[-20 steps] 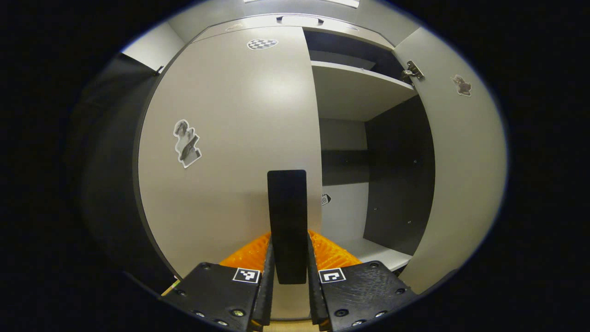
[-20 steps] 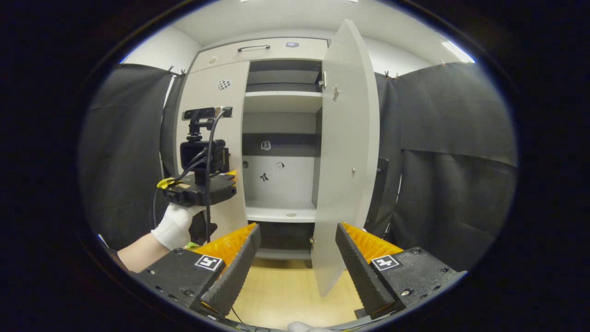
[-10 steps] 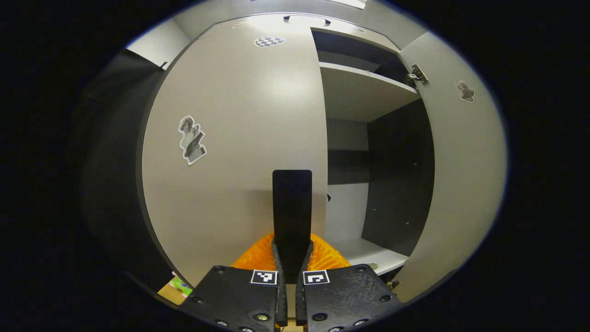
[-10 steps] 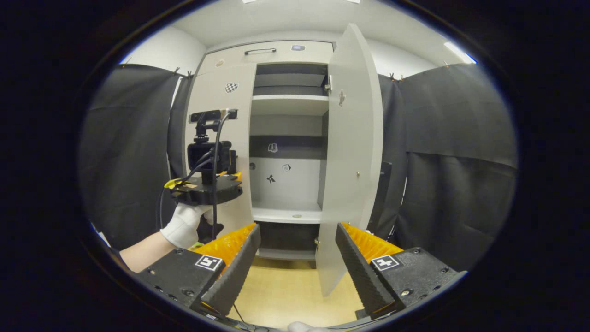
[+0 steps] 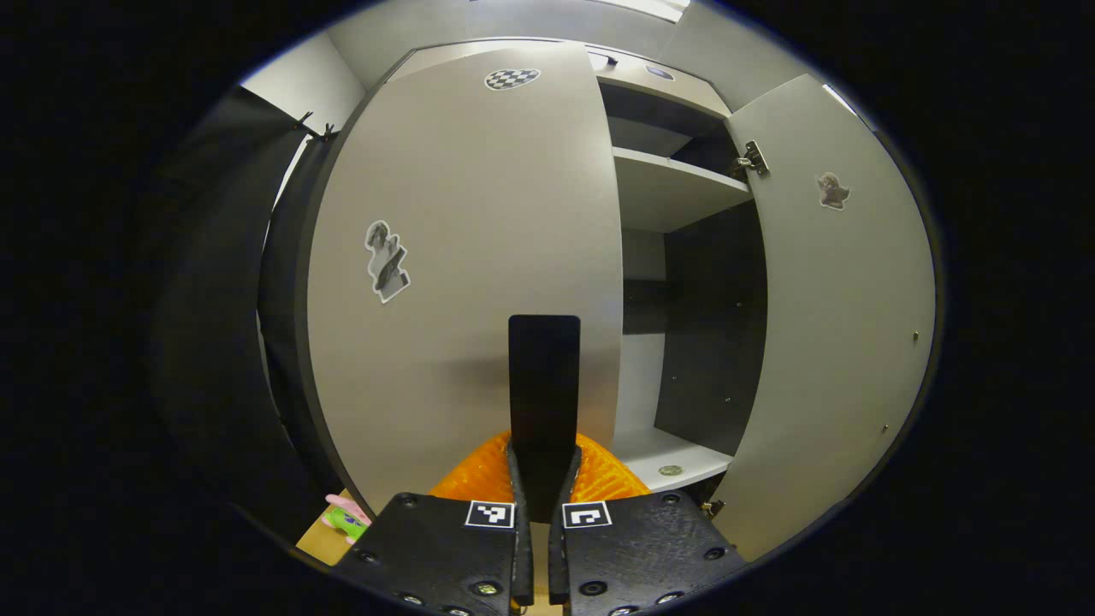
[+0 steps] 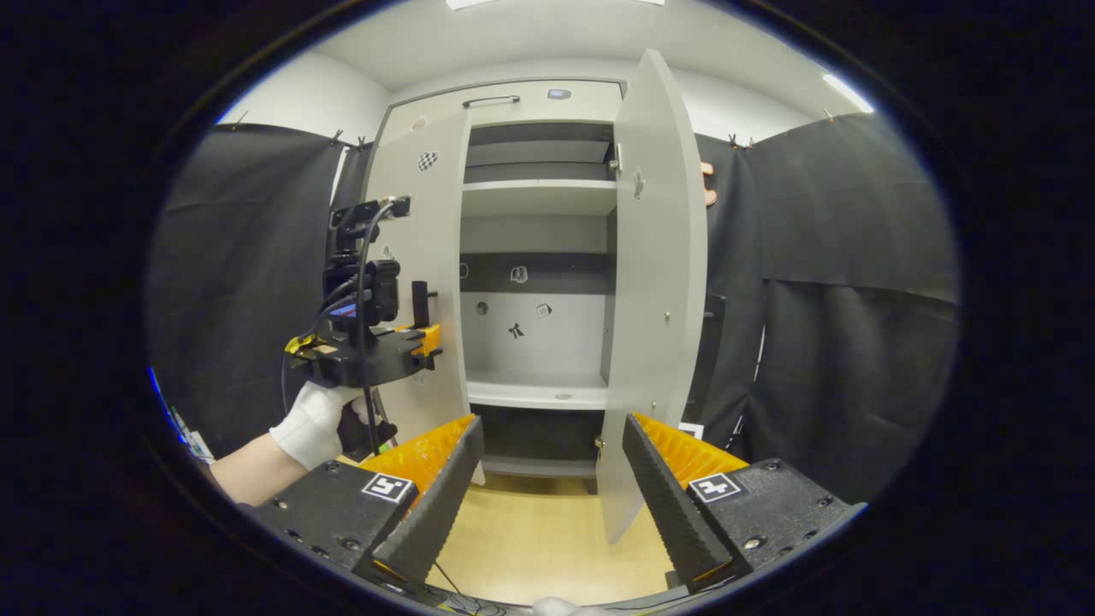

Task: Open the right door of the double-door shoe cabinet with the right hand, and open the left door with the left hand.

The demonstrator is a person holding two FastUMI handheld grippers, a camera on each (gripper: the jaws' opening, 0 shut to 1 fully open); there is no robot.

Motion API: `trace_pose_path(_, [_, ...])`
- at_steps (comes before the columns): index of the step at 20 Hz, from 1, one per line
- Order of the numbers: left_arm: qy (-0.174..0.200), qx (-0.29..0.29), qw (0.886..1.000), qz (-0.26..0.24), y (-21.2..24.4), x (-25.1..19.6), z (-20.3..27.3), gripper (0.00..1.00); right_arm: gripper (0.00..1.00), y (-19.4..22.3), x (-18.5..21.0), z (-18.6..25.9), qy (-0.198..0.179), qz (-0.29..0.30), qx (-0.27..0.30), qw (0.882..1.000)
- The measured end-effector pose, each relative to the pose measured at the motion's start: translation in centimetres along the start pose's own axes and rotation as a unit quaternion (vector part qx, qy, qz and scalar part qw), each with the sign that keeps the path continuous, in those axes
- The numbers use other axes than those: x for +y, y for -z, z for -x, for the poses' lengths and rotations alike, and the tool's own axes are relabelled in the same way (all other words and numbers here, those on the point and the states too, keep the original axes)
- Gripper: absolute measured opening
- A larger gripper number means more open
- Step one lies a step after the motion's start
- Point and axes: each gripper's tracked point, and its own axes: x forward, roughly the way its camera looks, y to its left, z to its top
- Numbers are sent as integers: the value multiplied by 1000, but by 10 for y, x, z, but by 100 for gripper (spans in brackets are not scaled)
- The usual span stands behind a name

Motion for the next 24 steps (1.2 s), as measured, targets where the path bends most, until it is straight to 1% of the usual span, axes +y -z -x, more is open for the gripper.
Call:
trace_pose_path(4, [6,1,1000,11,0,6,25,6,100,9,19,2,-28,-4,5,1000])
trace_pose_path(13, [-13,-5,1000,12,1,32,57,6,100,17,53,-2,-70,-2,5,998])
trace_pose_path(17, [-28,-9,1000,7,3,49,72,5,100,14,67,-4,-81,2,-2,997])
trace_pose_path(19, [-43,-8,999,2,4,63,80,5,100,17,74,-5,-87,1,1,996])
trace_pose_path(20, [-51,-12,999,0,2,70,81,0,100,18,78,-6,-90,0,2,996])
trace_pose_path(24, [-76,-16,997,-2,5,99,96,0,100,19,95,-8,-106,-5,6,994])
